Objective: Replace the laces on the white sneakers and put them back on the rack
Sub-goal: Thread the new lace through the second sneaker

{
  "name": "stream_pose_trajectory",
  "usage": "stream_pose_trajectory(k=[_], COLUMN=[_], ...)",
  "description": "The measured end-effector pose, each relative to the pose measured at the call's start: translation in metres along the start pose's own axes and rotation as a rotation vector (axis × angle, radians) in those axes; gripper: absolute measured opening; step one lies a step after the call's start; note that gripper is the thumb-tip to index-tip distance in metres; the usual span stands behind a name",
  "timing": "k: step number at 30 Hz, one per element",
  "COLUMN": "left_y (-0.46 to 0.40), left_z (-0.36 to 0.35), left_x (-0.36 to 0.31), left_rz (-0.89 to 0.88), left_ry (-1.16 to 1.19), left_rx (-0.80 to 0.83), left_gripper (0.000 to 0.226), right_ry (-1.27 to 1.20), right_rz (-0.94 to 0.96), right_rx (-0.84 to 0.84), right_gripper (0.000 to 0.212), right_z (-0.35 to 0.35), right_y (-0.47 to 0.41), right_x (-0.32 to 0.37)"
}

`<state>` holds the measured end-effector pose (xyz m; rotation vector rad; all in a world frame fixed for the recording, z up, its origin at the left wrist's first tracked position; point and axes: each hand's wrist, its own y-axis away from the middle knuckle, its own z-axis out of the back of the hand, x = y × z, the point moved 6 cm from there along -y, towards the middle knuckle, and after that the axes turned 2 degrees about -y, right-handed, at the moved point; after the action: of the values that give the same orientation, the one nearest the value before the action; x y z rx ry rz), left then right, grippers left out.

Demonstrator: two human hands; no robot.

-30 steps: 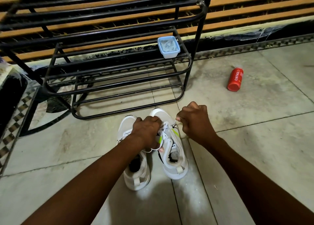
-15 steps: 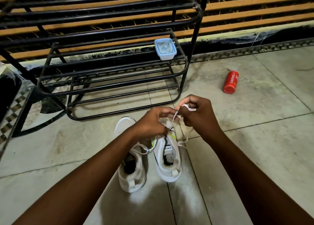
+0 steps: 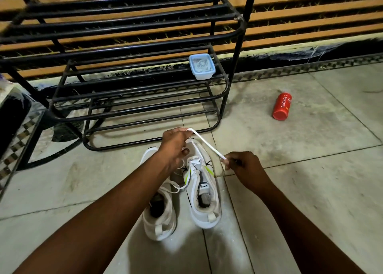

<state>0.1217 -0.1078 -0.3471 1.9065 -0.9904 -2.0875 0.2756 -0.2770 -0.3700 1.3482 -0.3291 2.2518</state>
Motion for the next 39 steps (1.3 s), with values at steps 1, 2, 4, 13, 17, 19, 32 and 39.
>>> stream_pose_trajectory(k=[1, 2, 4, 13, 17, 19, 32, 39], left_y=[-0.004, -0.006, -0.009, -0.002, 0.001, 0.001, 0.026, 0.016], left_z=[0.004, 0.007, 0.013, 0.005, 0.006, 0.008, -0.019, 0.001], left_x=[0.002, 0.003, 0.006, 0.006, 0.003, -0.002, -0.015, -0.027], left_rz=[0.008, 0.014, 0.046, 0.018, -0.066, -0.248, -0.746, -0.762], left_ry=[0.004, 0.011, 0.055, 0.287, 0.279, 0.037, -0.661, -0.675], left_rx=[-0.018, -0.031, -0.042, 0.134, 0.145, 0.151, 0.25, 0.021], left_gripper=[0.017, 0.016, 0.016, 0.016, 0.023, 0.039, 0.016, 0.003], right_ry=[0.051, 0.103, 0.221, 0.44, 0.36, 0.285, 0.263, 0.236], right_rz=[-0.007, 0.004, 0.028, -0.041, -0.009, 0.021, 0.253, 0.147], right_rx=[0.02, 0.031, 0.051, 0.023, 0.027, 0.018, -0.084, -0.036], right_gripper=[0.018, 0.019, 0.022, 0.014, 0.016, 0.018, 0.025, 0.008], right_z=[-0.003, -0.004, -0.006, -0.014, -0.01, -0.009, -0.001, -0.015], right_y=[0.002, 0.005, 0.01, 0.01, 0.007, 0.009, 0.01, 0.013], right_x=[-0.007, -0.013, -0.019, -0.017, -0.006, -0.001, 0.023, 0.002])
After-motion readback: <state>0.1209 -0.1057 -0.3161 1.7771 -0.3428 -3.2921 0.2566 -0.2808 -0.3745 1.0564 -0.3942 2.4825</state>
